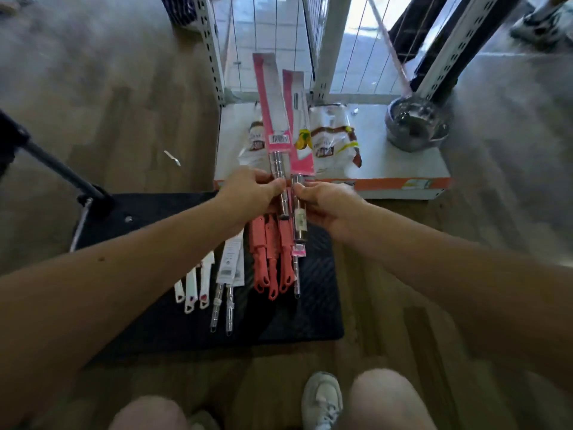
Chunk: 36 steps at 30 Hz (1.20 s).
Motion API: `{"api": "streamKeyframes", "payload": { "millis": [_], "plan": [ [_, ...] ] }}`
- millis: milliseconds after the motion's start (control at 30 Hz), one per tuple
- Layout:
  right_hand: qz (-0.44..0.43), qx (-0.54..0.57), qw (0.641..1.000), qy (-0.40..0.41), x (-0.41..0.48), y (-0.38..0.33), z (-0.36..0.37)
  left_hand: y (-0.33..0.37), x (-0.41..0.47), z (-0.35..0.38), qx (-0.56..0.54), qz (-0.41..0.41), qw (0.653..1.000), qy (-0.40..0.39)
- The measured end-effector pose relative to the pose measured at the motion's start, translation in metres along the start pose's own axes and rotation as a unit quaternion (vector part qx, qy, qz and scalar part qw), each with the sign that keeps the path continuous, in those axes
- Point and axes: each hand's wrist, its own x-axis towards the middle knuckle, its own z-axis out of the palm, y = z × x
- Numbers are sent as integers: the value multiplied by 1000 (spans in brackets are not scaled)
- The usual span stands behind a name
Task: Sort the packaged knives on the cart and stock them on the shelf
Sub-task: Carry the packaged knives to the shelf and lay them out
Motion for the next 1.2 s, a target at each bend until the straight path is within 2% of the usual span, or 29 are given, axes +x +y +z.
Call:
{"api": "streamKeyframes", "payload": {
  "millis": [167, 267, 500, 733, 1000, 1200],
  "plan": [
    [2, 20, 1000, 13, -116, -115, 3, 137, -71, -41, -22, -35, 999, 14],
    [-28, 26, 999, 7, -177, -180, 2, 219, -113, -60, -32, -36, 999, 14],
    [-50, -37, 998, 14, -277, -290, -6, 350, -176, -79, 15, -9, 999, 34],
    [-78, -25, 996, -22, -314, -340, -19, 411, -195, -71, -70, 2, 997, 16],
    [-102, -40, 994, -30, -305, -392, -14, 458, -184, -89, -55, 26, 997, 56],
    [-128, -36, 991, -28, -289, -440, 16, 496, -150, -127, -33, 49, 997, 48]
  ]
}}
